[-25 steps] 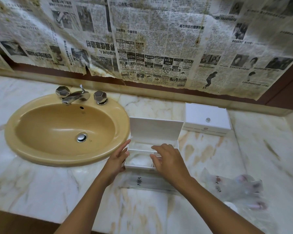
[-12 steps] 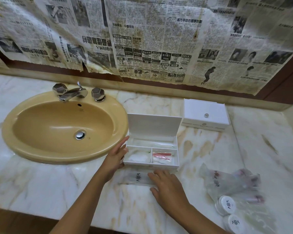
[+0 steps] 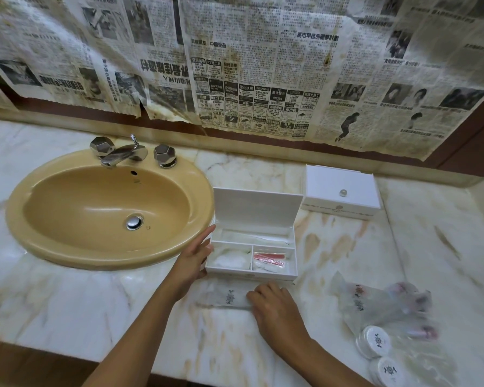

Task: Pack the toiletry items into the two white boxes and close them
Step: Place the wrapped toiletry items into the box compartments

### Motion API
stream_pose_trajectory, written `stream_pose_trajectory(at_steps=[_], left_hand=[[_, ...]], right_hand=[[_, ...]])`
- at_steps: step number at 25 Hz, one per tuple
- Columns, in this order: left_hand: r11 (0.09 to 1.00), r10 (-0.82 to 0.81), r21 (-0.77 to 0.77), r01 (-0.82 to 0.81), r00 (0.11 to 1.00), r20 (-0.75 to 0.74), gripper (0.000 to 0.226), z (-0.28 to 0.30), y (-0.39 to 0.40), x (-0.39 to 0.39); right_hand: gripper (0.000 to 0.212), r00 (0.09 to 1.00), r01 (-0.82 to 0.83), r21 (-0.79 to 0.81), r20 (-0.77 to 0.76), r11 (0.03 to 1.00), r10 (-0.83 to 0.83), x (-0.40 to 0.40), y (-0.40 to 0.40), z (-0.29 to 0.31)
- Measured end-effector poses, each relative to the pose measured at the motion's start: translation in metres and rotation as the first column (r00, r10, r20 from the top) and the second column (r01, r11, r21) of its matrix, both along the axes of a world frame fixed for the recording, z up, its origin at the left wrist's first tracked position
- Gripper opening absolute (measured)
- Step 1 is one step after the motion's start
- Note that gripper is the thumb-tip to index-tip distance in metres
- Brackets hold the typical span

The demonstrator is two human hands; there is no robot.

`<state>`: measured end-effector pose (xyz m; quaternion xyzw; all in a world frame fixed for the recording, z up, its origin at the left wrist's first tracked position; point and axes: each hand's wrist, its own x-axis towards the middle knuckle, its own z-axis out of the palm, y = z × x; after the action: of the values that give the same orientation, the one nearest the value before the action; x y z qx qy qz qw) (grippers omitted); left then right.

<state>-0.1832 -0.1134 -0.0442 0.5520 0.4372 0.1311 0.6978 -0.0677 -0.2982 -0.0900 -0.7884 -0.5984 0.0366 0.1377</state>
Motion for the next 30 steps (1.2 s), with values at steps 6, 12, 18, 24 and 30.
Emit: stream_pose_trajectory(at_steps=[6,12,18,24,30], left_hand=[[1.000,0.000,-0.013,0.000,1.000,-0.006,0.040,0.000,0.001,0.001],[1.000,-0.006,0.012,0.006,1.000,0.021,0.045,-0.004,0.003,-0.002],[0.998,0.047,-0.041,-0.048,0.998,-0.039,0.040,-0.008,0.004,0.002],[0.998,0.037,-0.053,-0.036,0.999,0.006,0.037,-0.001,0.002,0.002],[0.999,0.017,-0.040,-0.017,1.000,0.017,0.040,-0.002,0.004,0.001]], right_hand=[[0.034,0.995,-0.015,0.121,-0.092,0.993,0.026,0.002,-0.005,0.013],[0.028,0.996,0.002,0.243,-0.085,0.970,0.019,0.010,-0.004,0.052],[0.024,0.999,0.032,0.269,0.002,0.963,-0.033,0.053,0.048,0.090],[0.017,0.998,-0.027,-0.166,0.052,0.986,0.036,0.080,0.102,0.078],[0.014,0.998,-0.063,-0.333,-0.001,0.941,0.067,0.086,0.124,0.057]])
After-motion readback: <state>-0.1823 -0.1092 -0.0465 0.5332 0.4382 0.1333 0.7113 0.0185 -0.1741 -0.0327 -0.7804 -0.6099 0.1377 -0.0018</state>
